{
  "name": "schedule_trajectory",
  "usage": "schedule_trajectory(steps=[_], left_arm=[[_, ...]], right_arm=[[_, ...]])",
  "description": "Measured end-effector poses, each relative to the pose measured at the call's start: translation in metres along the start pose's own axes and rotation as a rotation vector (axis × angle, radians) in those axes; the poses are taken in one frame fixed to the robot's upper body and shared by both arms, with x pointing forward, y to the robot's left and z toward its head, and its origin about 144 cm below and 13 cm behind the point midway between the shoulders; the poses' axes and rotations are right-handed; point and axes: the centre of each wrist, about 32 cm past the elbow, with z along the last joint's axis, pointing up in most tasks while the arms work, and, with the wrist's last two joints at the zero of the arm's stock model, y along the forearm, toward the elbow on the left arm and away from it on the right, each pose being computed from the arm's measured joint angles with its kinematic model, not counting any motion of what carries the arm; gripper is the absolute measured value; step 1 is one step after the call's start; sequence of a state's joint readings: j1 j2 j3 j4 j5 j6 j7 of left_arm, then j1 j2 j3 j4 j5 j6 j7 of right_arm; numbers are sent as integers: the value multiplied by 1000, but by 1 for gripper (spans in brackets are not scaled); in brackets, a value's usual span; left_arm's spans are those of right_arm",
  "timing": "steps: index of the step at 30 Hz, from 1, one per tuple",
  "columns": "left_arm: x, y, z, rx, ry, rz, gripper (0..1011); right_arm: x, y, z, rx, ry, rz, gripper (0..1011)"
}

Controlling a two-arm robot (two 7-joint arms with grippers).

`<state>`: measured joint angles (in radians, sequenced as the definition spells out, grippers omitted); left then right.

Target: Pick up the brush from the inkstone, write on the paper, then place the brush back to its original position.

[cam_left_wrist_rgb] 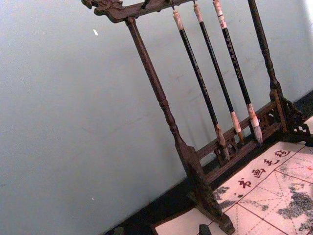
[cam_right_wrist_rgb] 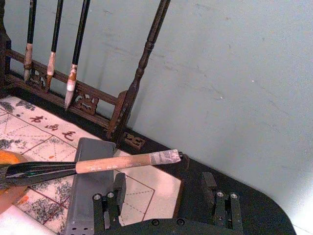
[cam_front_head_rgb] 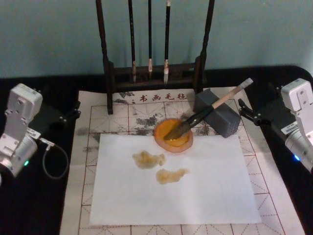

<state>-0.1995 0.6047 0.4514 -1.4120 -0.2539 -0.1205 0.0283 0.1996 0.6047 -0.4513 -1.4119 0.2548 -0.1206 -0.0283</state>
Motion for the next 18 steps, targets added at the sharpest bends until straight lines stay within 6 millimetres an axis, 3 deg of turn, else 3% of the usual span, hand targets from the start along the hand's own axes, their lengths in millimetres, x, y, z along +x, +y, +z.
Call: schedule_trajectory(steps=[18], left_arm=[[0, 0, 0, 0, 0, 0, 1001]], right_arm=[[0, 0, 0, 0, -1, 0, 1002]])
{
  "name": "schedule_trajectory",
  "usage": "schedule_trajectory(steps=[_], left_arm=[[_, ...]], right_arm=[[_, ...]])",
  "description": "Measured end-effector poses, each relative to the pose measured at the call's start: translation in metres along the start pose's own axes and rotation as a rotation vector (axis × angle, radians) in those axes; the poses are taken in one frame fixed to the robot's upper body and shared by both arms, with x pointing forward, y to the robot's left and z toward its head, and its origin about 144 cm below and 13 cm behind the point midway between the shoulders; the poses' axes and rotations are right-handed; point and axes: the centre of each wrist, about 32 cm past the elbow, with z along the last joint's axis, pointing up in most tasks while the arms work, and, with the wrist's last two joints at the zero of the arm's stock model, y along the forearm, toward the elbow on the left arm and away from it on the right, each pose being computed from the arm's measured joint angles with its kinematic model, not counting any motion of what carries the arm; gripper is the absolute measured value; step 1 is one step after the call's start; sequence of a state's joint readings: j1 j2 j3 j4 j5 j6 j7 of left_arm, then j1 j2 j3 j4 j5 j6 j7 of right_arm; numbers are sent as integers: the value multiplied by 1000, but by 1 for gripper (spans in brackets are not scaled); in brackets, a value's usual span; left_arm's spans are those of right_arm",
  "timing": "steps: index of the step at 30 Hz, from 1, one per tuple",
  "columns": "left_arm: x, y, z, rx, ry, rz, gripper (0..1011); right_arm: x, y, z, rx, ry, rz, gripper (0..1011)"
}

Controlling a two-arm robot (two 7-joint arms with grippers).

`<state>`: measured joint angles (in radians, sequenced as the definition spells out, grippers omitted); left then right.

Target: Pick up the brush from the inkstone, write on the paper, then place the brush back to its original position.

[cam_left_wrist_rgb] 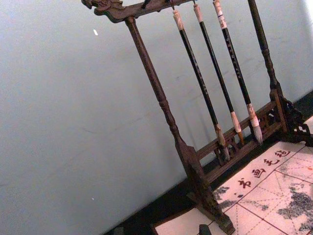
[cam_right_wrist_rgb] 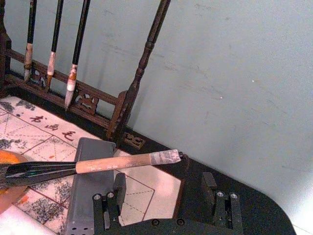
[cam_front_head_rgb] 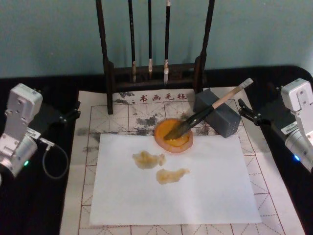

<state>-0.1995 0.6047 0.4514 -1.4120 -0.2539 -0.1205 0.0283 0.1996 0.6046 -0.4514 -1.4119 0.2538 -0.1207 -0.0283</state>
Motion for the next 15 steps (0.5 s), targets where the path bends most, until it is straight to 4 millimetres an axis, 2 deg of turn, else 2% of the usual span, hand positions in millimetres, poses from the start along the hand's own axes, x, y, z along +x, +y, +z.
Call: schedule_trajectory(steps=[15], left_arm=[[0, 0, 0, 0, 0, 0, 1001]], right_arm=[[0, 0, 0, 0, 0, 0, 1002]])
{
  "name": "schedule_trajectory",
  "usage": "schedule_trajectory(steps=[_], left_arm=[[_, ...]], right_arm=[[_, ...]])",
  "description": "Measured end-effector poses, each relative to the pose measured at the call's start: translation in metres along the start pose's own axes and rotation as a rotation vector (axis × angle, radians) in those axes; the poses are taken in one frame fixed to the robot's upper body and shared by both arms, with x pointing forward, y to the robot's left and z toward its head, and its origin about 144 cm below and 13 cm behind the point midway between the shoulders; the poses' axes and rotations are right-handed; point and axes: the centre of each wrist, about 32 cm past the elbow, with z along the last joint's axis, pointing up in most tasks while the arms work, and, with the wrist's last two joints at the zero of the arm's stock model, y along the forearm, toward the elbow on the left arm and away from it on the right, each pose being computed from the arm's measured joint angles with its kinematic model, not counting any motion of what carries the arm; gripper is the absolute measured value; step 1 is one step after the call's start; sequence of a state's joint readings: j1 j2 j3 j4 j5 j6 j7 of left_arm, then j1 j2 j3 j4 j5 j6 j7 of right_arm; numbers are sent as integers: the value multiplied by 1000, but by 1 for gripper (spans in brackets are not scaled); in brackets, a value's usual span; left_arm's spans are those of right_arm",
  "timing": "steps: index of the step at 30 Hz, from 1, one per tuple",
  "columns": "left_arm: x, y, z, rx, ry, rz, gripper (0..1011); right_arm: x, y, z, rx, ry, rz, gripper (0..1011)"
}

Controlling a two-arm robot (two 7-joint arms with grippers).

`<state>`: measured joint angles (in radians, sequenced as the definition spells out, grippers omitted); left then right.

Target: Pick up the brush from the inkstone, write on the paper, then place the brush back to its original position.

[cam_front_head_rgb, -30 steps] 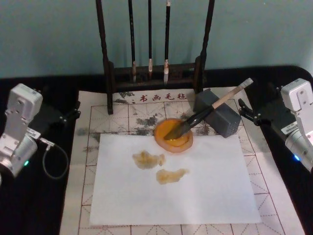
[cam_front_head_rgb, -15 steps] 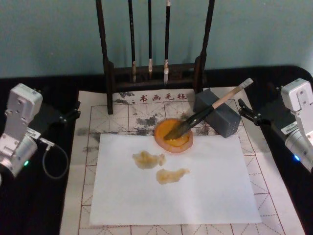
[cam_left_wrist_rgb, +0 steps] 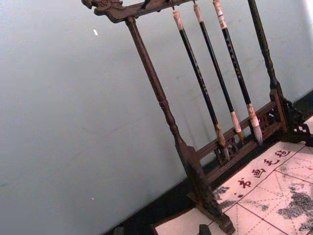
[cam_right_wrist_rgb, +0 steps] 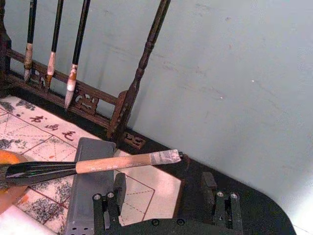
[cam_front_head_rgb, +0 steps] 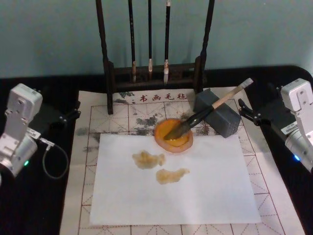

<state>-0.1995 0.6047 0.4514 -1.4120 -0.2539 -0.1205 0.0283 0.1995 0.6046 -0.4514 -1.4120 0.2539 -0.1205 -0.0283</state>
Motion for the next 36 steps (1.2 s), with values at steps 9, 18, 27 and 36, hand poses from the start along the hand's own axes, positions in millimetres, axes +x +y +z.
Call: schedule_trajectory(steps=[9, 18, 27, 36], left_arm=[[0, 0, 0, 0, 0, 0, 1001], [0, 0, 0, 0, 0, 0, 1001], [0, 0, 0, 0, 0, 0, 1001], [0, 0, 0, 0, 0, 0, 1001]], right_arm=[[0, 0, 0, 0, 0, 0, 1002], [0, 0, 0, 0, 0, 0, 1000], [0, 0, 0, 0, 0, 0, 1002], [0, 0, 0, 0, 0, 0, 1002]])
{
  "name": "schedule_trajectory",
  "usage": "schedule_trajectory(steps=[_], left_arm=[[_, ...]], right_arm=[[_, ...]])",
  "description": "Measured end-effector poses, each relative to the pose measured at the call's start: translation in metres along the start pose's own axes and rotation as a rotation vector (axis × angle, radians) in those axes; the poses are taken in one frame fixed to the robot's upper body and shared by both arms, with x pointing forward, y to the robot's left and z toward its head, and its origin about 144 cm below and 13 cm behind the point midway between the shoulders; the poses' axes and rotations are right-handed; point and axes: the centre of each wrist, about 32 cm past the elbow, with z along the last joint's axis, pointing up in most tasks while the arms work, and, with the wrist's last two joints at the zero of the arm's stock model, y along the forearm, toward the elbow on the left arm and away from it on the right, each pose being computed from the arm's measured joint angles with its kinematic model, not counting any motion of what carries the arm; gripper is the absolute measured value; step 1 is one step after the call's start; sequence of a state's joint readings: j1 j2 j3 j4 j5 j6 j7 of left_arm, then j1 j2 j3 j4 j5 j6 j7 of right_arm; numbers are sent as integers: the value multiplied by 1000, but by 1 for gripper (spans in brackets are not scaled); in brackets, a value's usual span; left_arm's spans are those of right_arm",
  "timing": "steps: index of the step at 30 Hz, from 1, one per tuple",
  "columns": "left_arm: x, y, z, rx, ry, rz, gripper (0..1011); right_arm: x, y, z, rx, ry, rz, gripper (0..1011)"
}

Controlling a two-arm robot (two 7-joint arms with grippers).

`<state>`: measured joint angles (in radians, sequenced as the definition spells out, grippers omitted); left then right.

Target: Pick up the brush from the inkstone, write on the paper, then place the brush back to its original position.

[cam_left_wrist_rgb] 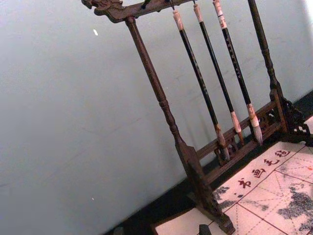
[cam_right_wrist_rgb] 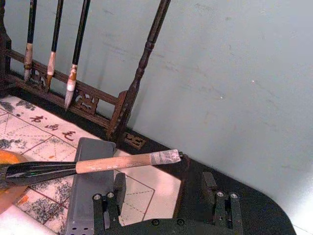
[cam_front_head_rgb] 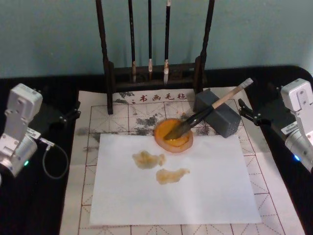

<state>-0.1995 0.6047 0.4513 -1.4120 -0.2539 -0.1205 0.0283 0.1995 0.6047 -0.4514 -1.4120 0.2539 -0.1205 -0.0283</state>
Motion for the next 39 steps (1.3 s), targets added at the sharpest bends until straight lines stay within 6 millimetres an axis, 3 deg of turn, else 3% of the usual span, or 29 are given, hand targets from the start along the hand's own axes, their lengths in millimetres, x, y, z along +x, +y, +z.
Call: schedule_trajectory(steps=[12, 23, 29, 39], left_arm=[[0, 0, 0, 0, 0, 0, 1001], [0, 0, 0, 0, 0, 0, 1001], [0, 0, 0, 0, 0, 0, 1001], [0, 0, 0, 0, 0, 0, 1001]], right_arm=[[3, -4, 3, -1, 75, 21, 1000], [10, -10, 9, -69, 421, 79, 1002], [12, -7, 11, -79, 697, 104, 1002], [11, 5, 16, -78, 959, 135, 1002]])
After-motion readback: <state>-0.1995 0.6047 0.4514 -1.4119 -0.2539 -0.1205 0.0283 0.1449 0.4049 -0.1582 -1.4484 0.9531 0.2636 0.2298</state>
